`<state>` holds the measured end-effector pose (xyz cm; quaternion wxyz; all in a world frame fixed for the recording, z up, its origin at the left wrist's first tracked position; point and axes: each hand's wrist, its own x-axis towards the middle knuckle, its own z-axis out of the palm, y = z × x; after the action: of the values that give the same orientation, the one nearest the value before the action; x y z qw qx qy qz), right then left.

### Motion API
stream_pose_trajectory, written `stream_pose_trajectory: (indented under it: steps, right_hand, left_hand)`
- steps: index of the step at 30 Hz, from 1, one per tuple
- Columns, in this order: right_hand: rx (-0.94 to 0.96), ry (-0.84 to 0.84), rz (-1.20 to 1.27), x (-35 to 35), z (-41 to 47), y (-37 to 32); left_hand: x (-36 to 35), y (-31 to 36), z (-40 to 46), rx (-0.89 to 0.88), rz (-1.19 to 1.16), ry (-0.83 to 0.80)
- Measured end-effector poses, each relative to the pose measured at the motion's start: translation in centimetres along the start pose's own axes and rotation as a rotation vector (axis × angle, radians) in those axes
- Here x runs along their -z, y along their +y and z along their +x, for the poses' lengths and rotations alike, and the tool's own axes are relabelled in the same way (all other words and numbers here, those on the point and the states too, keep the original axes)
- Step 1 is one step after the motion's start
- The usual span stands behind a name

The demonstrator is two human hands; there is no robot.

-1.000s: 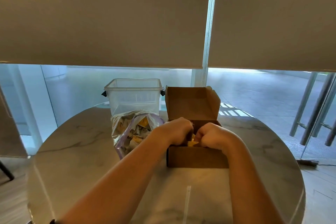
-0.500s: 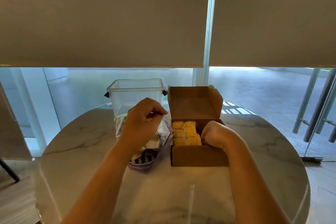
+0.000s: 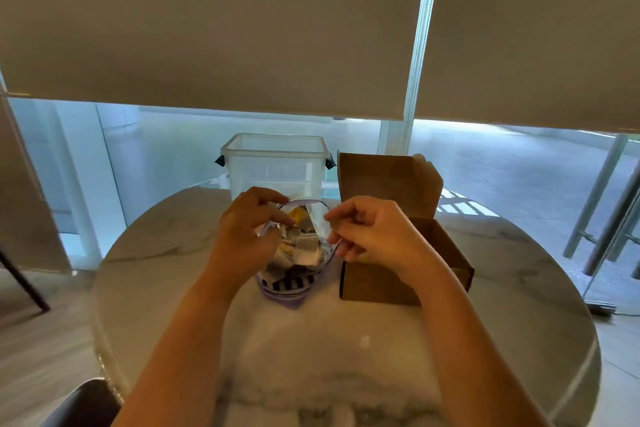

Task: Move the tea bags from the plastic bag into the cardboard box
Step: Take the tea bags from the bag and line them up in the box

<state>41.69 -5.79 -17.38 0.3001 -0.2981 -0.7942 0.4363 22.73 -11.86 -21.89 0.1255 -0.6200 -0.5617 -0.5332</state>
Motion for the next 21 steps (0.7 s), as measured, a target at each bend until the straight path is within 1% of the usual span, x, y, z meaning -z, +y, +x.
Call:
stream_pose_trajectory:
  steps: [1, 2, 3, 5, 7, 9, 12, 14, 15, 17, 21]
  right_hand:
    - [0.007, -0.084, -0.022, -1.3, 0.0, -0.4]
    - [0.013, -0.138, -0.105, -2.6, 0.2, -0.4]
    - [0.024, -0.157, -0.234, -3.8, 0.5, -0.2]
    - [0.053, -0.157, -0.480, -6.0, 1.5, 0.6]
    - [0.022, -0.168, -0.639, -7.7, 2.4, 1.7]
    - [-0.003, -0.123, -0.756, -8.9, 3.3, 2.5]
    - [0.017, -0.013, -0.764, -9.6, 3.8, 3.3]
    - [0.026, -0.015, -0.794, -9.8, 3.8, 3.5]
    - [0.025, -0.013, -0.775, -9.8, 3.6, 3.6]
    - [0.041, 0.049, -0.675, -9.7, 3.3, 3.5]
    - [0.197, 0.215, -0.584, -9.1, 2.3, 2.5]
  left_hand:
    - [-0.1, 0.0, -0.1, 0.013, -0.015, -0.002]
    - [-0.1, 0.1, -0.1, 0.018, -0.021, 0.006]
    - [-0.1, 0.1, -0.1, 0.024, -0.025, 0.013]
    - [-0.2, 0.2, -0.2, 0.045, -0.035, 0.010]
    - [-0.3, 0.4, -0.3, 0.079, -0.059, 0.003]
    - [-0.2, 0.5, -0.3, 0.095, -0.092, 0.006]
    - [0.1, 0.6, -0.3, 0.089, -0.118, 0.017]
    - [0.2, 0.7, -0.3, 0.103, -0.118, 0.014]
    - [0.2, 0.7, -0.4, 0.112, -0.113, 0.011]
    - [0.3, 0.7, -0.4, 0.117, -0.100, 0.002]
    - [0.1, 0.5, -0.4, 0.141, -0.068, -0.011]
